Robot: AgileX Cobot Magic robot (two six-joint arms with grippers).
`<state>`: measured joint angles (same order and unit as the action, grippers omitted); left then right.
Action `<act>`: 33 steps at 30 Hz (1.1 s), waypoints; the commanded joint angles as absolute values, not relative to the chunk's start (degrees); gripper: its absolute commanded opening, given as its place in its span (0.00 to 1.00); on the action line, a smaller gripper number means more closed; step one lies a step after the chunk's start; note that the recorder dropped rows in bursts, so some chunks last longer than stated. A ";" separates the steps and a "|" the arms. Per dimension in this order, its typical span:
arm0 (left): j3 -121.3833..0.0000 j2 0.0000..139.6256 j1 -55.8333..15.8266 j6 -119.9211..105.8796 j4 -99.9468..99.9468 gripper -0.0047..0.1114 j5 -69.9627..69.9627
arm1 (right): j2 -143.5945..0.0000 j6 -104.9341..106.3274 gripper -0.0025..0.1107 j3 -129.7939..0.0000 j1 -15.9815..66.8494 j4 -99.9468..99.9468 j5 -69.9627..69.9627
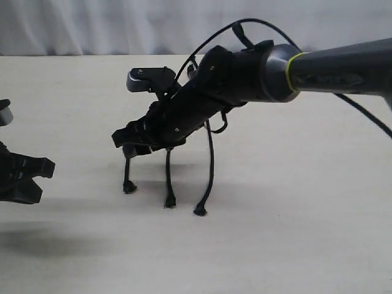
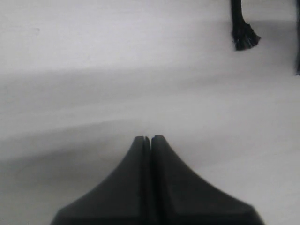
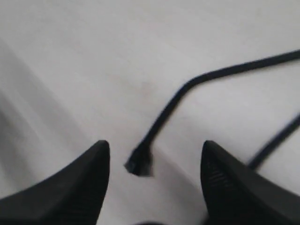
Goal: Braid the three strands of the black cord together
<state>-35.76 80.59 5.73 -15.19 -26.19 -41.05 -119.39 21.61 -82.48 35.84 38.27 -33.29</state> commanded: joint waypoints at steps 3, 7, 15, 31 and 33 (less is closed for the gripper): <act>-36.10 80.80 5.26 -16.66 -28.13 0.04 -39.84 | -119.22 -7.72 0.51 -82.64 40.77 0.00 -41.36; -36.10 80.80 5.26 -16.66 -28.28 0.04 -39.83 | -122.10 -12.98 0.51 -82.64 42.86 -6.01 -41.43; -36.10 80.80 5.26 -16.66 -28.17 0.04 -39.83 | -124.15 -13.25 0.31 -82.64 43.42 -9.87 -40.83; -36.10 80.80 5.26 -16.66 -28.17 0.04 -39.48 | -116.17 -8.15 0.06 -89.01 30.52 -11.60 -60.46; -36.10 80.80 5.26 -16.66 -28.17 0.04 -39.48 | -116.17 -8.15 0.06 -87.65 27.14 -10.06 -60.48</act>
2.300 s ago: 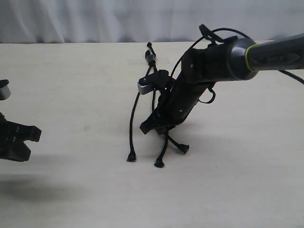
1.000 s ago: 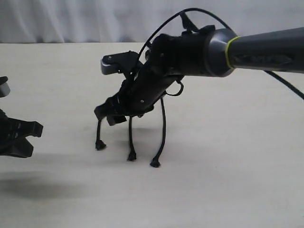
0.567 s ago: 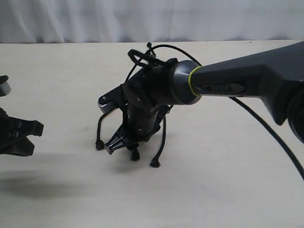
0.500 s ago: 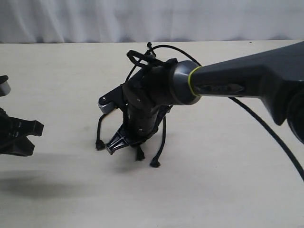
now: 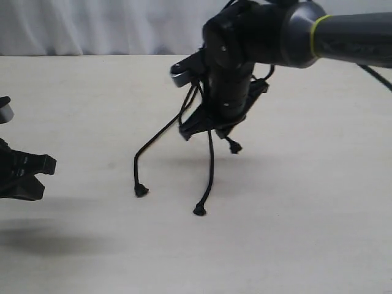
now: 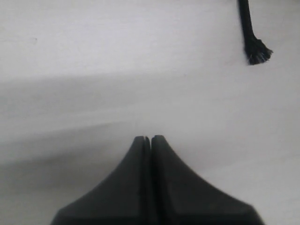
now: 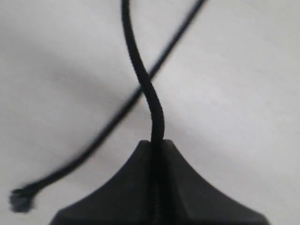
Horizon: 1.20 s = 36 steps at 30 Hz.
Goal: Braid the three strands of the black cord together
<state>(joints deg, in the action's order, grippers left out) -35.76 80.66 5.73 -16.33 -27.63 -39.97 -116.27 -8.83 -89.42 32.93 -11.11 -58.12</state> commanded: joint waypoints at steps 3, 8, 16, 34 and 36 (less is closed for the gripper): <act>-36.10 80.80 5.26 -16.66 -28.17 0.04 -39.35 | -116.17 -8.15 0.06 -84.90 23.64 -8.66 -59.64; -36.10 80.80 5.26 -16.78 -28.17 0.04 -39.14 | -116.17 -7.72 0.06 -78.03 20.70 -8.26 -56.96; -36.92 80.80 4.05 -16.78 -28.96 0.04 -38.90 | -116.17 -7.07 0.26 -73.65 20.16 -2.68 -51.78; -66.65 93.23 -32.32 14.11 -2.40 0.04 -46.68 | -98.25 -2.31 0.47 -66.28 3.81 11.33 -53.33; -72.09 98.56 -35.29 16.91 1.17 0.04 -48.58 | -95.68 -2.31 0.47 -62.83 1.88 11.76 -51.36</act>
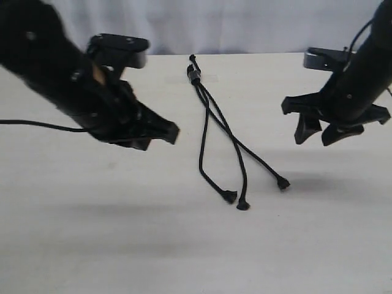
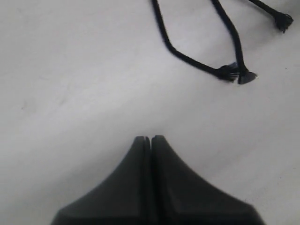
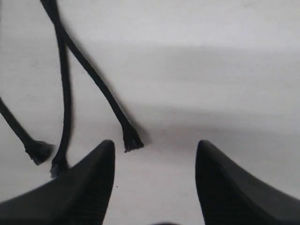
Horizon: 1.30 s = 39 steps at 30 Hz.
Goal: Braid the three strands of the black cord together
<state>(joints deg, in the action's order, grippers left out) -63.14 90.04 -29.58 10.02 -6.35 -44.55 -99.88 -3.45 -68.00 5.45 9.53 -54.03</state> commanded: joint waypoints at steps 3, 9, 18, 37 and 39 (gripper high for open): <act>-79.56 106.54 -38.28 16.92 1.95 0.04 -51.47 | -91.99 -2.56 0.47 -57.95 -0.14 12.33 -49.30; -93.33 120.29 -42.08 16.92 2.50 0.04 -55.79 | -85.25 -2.56 0.47 -50.37 -3.92 13.14 -46.55; -110.22 134.07 -46.06 16.92 2.17 0.18 -60.79 | -83.14 -2.46 0.47 -47.01 -5.87 13.12 -43.91; -123.53 136.61 -45.51 10.55 2.39 0.04 -69.66 | -83.14 1.05 0.47 -47.01 -5.87 12.78 -44.42; -125.49 135.42 -44.50 8.11 2.53 0.04 -69.96 | -83.14 2.06 0.47 -47.01 -5.87 12.78 -44.69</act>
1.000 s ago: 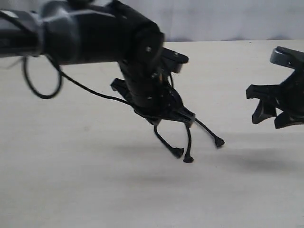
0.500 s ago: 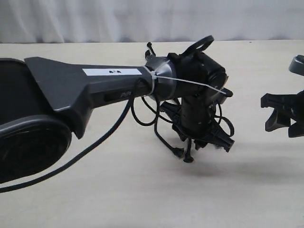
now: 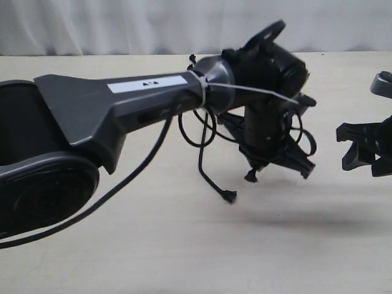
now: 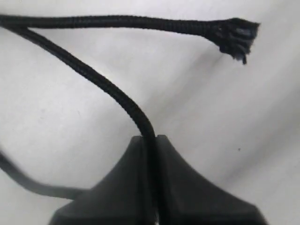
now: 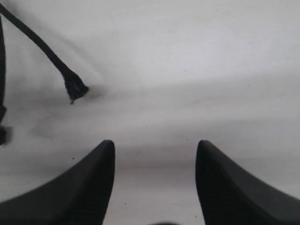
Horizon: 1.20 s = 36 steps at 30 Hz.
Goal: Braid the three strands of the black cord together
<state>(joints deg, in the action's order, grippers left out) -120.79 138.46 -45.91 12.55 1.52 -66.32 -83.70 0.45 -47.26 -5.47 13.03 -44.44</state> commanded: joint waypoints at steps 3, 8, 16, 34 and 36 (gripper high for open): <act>-125.24 133.89 -41.82 7.06 2.79 0.04 -69.96 | -83.14 2.42 0.47 -47.01 -5.87 12.78 -44.86; -121.78 131.82 -37.12 7.06 2.53 0.04 -69.96 | -83.14 3.54 0.47 -47.01 -5.87 12.78 -45.03; -108.38 129.21 -33.68 7.17 6.64 0.04 -69.96 | -83.14 5.49 0.47 -47.01 -5.87 13.84 -44.82; -81.31 122.63 -31.30 7.08 4.69 0.12 -59.48 | -83.24 30.46 0.47 -45.91 11.38 32.15 -38.50; -81.31 122.63 -31.30 7.08 4.83 0.26 -59.36 | -83.24 28.07 0.47 -45.91 14.43 32.15 -36.95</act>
